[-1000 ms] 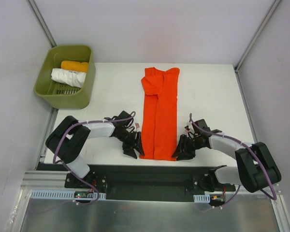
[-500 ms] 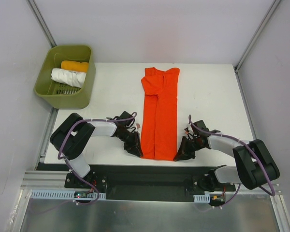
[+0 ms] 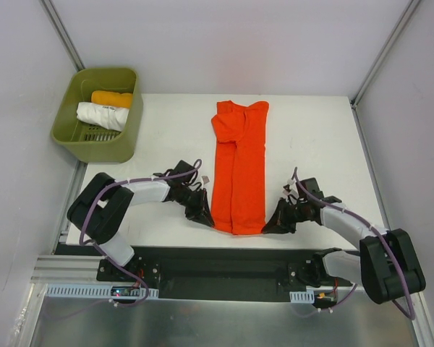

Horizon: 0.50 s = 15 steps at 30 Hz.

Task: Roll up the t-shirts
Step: Roll the T-shirt to the center of the board.

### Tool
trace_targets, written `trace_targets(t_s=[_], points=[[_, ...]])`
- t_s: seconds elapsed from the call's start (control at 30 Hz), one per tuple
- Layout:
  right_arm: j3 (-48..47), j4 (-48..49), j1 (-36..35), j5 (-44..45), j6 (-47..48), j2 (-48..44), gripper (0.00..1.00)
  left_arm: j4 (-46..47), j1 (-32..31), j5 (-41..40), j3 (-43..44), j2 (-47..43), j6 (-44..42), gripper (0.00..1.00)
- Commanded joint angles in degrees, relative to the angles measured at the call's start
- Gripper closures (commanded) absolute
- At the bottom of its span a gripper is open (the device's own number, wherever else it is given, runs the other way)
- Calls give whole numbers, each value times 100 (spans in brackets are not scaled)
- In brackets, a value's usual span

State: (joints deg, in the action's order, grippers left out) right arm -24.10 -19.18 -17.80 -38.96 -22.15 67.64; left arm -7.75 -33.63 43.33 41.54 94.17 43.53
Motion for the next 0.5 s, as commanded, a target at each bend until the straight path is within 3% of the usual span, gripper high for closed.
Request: trace_targets(t_s=[0.0,0.47], points=[[-192,-218,180,-226,-9,-67,99,54,40,202,214,-329,-222,100],[-684,125,559,-340,97,505,99,-78,453,-53,513,-110,-433,100]])
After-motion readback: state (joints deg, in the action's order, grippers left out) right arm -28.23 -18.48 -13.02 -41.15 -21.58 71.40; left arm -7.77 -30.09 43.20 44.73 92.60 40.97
